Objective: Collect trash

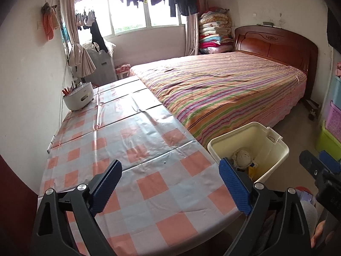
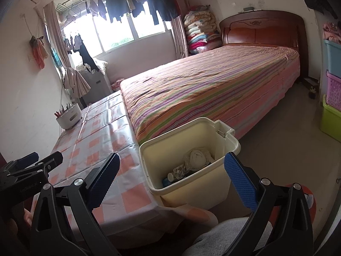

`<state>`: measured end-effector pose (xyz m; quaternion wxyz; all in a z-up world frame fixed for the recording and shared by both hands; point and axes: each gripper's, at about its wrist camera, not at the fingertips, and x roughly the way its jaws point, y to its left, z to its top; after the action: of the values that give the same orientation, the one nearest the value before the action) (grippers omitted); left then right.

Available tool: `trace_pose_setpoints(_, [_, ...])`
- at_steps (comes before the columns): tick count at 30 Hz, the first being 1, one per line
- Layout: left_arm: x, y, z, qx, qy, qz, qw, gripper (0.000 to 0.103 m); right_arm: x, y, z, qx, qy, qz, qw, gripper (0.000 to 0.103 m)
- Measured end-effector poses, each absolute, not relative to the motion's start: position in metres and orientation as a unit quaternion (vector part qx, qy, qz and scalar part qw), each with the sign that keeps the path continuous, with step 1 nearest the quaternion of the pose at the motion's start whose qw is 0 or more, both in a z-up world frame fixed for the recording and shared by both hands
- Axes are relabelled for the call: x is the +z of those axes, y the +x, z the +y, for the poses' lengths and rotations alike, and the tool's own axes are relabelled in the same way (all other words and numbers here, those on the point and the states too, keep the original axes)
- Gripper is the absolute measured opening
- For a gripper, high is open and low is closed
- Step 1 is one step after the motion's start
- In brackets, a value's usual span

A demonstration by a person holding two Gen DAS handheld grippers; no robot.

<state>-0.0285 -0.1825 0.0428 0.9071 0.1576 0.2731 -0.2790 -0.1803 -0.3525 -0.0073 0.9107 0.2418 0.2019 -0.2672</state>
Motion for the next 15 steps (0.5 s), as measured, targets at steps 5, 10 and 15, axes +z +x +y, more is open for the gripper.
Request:
trace_pose_setpoints(5, [0.043,-0.028,-0.171,-0.259,0.167,0.262,0.914,0.09,0.007,-0.186,-0.365,-0.266,0.239,0.198,0.913,0.097])
trace_pose_setpoints(10, [0.041,-0.024,-0.164,-0.246,0.171,0.266,0.917,0.09,0.0,-0.181,-0.362,-0.26,0.234,0.204,0.915,0.097])
trace_pose_setpoints(15, [0.038,-0.02,-0.159,-0.245,0.163,0.273,0.916,0.09,-0.01,-0.175,-0.363,-0.258,0.23,0.21,0.914,0.097])
